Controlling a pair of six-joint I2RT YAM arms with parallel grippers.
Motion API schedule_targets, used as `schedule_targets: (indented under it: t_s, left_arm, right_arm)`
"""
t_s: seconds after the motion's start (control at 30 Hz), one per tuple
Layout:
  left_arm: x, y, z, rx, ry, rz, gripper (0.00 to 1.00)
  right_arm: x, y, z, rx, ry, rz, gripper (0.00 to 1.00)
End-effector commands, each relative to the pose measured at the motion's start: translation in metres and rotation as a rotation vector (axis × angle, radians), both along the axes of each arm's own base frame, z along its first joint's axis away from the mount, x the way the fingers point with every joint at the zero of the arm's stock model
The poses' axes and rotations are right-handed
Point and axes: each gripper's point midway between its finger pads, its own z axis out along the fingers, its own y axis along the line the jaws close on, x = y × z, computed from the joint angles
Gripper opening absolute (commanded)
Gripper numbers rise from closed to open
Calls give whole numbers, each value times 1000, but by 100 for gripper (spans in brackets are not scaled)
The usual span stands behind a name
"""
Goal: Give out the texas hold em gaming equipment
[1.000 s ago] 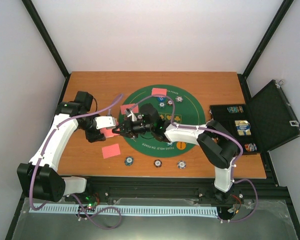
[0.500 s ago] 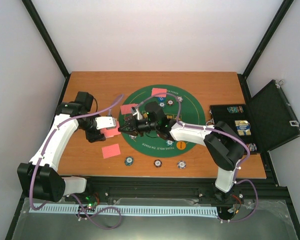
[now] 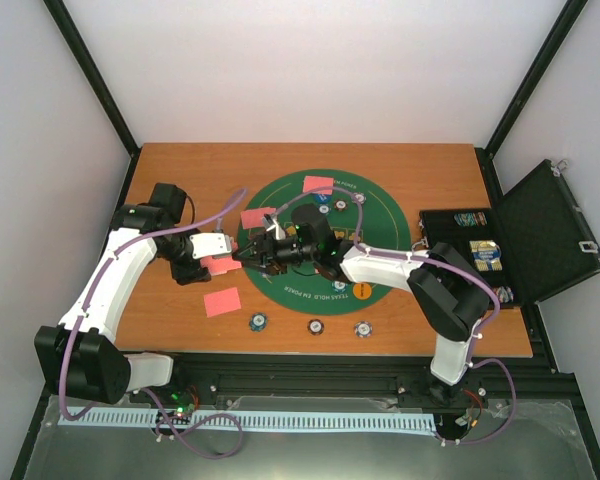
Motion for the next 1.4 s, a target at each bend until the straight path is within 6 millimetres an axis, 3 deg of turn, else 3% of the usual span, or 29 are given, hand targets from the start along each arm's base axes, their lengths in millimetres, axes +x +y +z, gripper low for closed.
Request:
schedule_targets:
  t_s: [0.0, 0.23, 0.37, 0.53, 0.63, 0.8, 1.0, 1.1, 1.23, 1.37]
  left_arm:
    - [4, -2, 6, -6, -36, -23, 10]
    - [5, -1, 7, 1, -42, -25, 10]
    - [5, -1, 6, 2, -40, -23, 10]
    - [5, 0, 5, 9, -40, -21, 10]
    - [6, 1, 6, 11, -44, -24, 10]
    - [6, 1, 5, 12, -41, -22, 10]
    - [5, 0, 5, 11, -36, -23, 10]
    - [6, 0, 5, 11, -36, -23, 10]
    - [6, 0, 5, 11, -32, -20, 10]
    - [5, 1, 4, 12, -30, -21, 10]
  right_arm:
    - [4, 10, 9, 28, -10, 13, 48]
    - [5, 16, 13, 41, -8, 17, 23]
    - [5, 11, 11, 37, -4, 10, 4]
    - [11, -11, 19, 47, -14, -19, 3]
    - [16, -33, 24, 44, -28, -48, 3]
    - [21, -87, 9, -19, -21, -114, 3]
    - [34, -174, -25, -153, -5, -227, 3]
    - [39, -208, -44, -231, 7, -272, 3]
    - [43, -233, -74, -347, 46, -294, 3]
    - [51, -239, -92, -420, 44, -291, 3]
